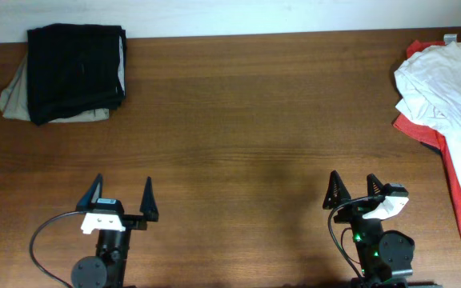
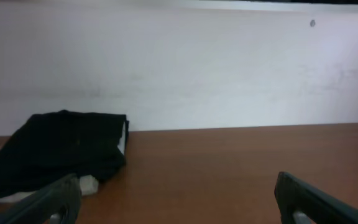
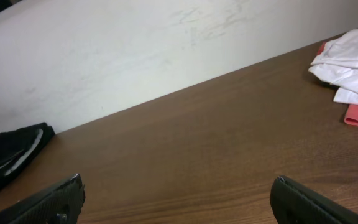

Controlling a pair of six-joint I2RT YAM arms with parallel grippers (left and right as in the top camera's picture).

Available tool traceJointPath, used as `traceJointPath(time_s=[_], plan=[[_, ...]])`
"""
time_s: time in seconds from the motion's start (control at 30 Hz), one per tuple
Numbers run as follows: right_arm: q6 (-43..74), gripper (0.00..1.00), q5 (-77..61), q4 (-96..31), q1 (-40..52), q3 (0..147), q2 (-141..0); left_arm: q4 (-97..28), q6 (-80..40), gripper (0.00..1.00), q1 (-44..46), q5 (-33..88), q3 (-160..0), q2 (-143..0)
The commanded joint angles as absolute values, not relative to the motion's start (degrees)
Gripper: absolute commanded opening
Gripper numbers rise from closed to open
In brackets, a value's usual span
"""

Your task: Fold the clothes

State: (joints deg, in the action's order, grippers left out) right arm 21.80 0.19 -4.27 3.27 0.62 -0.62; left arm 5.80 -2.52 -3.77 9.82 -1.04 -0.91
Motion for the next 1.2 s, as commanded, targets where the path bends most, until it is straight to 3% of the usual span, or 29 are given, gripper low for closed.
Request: traceJointPath(time_s=[0.0,0.1,1.17], plan=[[21.23,0.99,0.71,-4.67,3.70,0.32,-0.21,1.98,-1.65,0.99,-2.42,5.89,-0.47,-0.30],[21.23,0.99,0.71,-4.67,3.70,0.32,-0.21,-4.49,-1.63,0.99,-2.39,3.14,-0.47,-0.30],[21.23,0.99,0.71,-4.67,3.70,0.32,-0.21,-4.58,-1.65,0.99,-2.28,2.11,-0.49,-0.30]])
